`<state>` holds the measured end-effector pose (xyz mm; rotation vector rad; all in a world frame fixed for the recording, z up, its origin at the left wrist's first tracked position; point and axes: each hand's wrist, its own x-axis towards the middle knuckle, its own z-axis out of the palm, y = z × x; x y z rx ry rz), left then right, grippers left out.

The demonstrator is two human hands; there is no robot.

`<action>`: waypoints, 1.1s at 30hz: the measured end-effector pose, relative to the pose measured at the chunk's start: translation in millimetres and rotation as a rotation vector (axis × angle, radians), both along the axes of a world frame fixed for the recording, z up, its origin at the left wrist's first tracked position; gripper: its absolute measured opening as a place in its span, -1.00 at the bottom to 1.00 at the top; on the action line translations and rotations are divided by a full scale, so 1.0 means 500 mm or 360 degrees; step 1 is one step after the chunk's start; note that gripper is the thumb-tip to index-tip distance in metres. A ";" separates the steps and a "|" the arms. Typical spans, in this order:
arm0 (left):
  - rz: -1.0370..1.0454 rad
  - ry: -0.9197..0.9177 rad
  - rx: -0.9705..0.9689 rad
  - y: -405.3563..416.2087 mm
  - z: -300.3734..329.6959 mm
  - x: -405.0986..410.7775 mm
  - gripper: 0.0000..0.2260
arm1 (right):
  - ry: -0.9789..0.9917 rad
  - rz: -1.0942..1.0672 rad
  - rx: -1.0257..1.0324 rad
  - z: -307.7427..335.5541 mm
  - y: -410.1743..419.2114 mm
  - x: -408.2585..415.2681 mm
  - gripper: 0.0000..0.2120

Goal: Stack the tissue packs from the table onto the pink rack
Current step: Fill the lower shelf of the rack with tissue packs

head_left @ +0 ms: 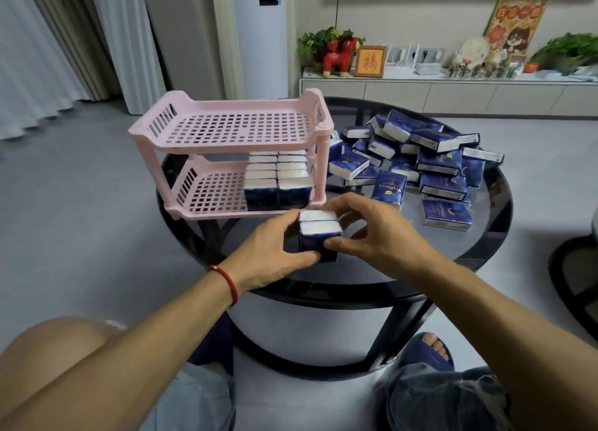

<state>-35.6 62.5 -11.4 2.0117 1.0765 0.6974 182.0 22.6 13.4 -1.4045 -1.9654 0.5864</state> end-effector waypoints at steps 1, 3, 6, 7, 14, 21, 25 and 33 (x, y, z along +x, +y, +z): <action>0.0014 -0.0035 0.0016 -0.004 0.004 -0.004 -0.42 | -0.0012 -0.0005 0.0016 0.001 0.001 -0.004 -0.55; 0.0013 -0.0098 0.0029 -0.010 0.010 -0.015 -0.45 | -0.0029 -0.0011 0.0044 0.004 0.004 -0.012 -0.53; 0.0022 -0.0086 0.0080 -0.009 0.028 -0.039 -0.55 | -0.0005 0.0043 0.0048 0.010 0.007 -0.029 -0.52; 0.0027 -0.0072 0.0080 -0.007 0.038 -0.050 -0.56 | 0.0038 0.0053 0.0023 0.013 0.008 -0.036 -0.52; 0.0308 -0.0116 0.0124 0.020 0.087 -0.162 -0.54 | 0.0419 -0.0423 0.0065 0.015 0.053 -0.070 -0.77; 0.0678 0.0154 0.0741 0.042 0.074 -0.184 -0.49 | 0.0216 -0.0660 0.0041 -0.005 0.136 -0.098 -0.80; 0.0762 0.0246 0.0776 0.064 0.058 -0.164 -0.51 | 0.0305 -0.0720 0.0087 -0.002 0.140 -0.105 -0.80; 0.1022 0.0280 0.0271 0.142 0.062 -0.102 -0.53 | 0.0392 -0.0767 0.0101 0.013 0.134 -0.084 -0.86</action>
